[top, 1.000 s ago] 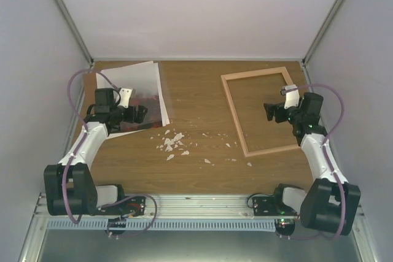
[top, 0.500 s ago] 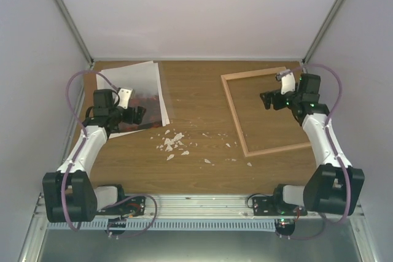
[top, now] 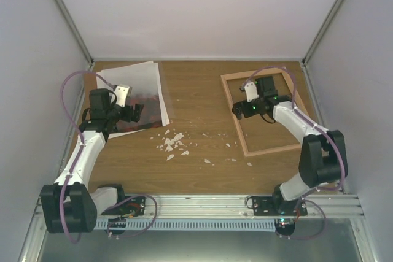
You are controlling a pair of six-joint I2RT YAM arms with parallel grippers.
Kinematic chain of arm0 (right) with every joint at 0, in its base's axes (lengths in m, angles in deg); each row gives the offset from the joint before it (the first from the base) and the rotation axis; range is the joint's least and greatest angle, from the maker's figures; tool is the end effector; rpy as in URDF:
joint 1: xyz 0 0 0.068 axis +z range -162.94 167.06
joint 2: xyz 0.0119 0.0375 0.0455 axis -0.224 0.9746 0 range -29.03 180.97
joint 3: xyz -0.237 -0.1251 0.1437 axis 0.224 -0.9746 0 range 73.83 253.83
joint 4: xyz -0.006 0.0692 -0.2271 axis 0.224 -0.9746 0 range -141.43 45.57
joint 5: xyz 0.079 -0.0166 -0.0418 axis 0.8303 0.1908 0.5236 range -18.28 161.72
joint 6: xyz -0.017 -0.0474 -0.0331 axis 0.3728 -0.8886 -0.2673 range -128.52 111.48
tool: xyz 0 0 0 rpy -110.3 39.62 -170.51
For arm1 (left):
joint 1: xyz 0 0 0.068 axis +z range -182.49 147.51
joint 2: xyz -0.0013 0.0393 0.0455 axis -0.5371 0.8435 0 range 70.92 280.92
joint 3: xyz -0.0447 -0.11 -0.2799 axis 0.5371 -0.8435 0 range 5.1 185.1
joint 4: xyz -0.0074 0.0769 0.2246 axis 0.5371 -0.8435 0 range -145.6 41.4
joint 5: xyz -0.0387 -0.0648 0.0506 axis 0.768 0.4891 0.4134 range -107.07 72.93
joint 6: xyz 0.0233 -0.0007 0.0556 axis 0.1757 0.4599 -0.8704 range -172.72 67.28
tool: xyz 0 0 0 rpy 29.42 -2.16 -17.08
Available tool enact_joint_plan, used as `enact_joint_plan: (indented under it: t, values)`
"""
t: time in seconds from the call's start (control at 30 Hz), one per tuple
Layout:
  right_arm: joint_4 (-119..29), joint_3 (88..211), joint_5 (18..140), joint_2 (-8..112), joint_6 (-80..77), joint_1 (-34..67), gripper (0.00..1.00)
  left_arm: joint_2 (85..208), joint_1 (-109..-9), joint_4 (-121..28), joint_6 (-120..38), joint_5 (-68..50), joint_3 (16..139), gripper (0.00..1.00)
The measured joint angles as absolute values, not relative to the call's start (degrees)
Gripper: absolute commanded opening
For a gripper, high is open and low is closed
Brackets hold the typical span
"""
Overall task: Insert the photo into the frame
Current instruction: Pick up the photo frame from the center of the board.
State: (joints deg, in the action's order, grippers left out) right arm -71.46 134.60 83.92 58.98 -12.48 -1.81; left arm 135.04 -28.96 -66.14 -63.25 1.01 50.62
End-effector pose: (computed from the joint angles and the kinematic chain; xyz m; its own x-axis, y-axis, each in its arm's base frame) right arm 0.2933 0.0673 0.2670 -0.7731 -0.2209 -0.5946 -0.3641 0.9221 0.1309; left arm 0.2121 -0.0008 0.2982 -0.5437 0.1405 -0.8274 0.2960 0.9546 -0.0324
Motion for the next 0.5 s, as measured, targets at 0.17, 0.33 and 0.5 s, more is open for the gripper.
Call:
enact_joint_plan:
  t: [0.17,0.33,0.5]
  values:
    - [-70.9,137.3,81.6,65.1,-9.8,1.8,0.95,135.0,-29.0,-65.9,-63.2,0.4,50.6,0.99]
    - [-70.5,142.1,78.4,72.1,-6.8,3.0,0.87,135.0,-29.0,-65.9,-63.2,0.2,50.4,0.99]
    - [-70.1,142.7,77.0,75.7,-4.5,4.8,0.81,135.0,-29.0,-65.8,-63.2,0.1,50.3,0.99]
